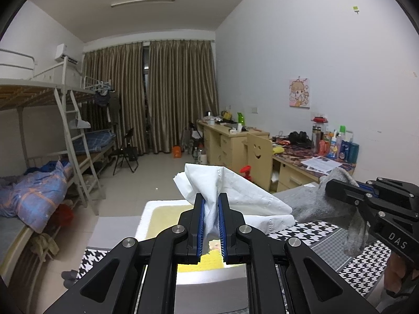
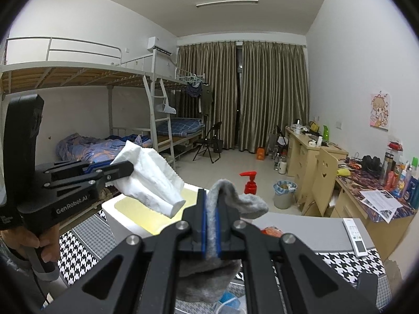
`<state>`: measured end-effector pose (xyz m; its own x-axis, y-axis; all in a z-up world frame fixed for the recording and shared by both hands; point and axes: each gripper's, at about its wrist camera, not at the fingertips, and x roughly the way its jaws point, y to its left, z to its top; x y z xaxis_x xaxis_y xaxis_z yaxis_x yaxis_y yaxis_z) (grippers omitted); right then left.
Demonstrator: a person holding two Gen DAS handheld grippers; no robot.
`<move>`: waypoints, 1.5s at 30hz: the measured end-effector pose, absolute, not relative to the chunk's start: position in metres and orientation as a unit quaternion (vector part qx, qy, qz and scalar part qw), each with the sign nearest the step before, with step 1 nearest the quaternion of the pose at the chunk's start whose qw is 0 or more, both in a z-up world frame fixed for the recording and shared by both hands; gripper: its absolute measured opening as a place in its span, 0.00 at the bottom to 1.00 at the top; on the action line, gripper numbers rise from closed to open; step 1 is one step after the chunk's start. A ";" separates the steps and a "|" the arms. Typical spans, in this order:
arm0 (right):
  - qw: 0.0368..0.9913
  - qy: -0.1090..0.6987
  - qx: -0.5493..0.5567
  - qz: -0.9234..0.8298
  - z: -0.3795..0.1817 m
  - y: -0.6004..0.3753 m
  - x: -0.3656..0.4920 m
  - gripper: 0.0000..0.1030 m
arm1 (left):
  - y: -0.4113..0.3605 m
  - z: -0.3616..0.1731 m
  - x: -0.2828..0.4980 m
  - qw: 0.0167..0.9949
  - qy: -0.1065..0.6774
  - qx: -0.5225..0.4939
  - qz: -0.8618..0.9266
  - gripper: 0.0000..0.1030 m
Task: Organize soft objects
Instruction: 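Open the left tool to drop the tissue pack into the foam box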
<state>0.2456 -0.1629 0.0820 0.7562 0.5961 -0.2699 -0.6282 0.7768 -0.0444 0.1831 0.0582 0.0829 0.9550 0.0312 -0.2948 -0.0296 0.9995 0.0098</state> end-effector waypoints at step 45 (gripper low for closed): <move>0.913 0.109 -0.098 0.380 0.088 -0.105 0.259 0.08 | 0.095 0.069 0.217 0.980 0.179 -0.007 0.086 0.10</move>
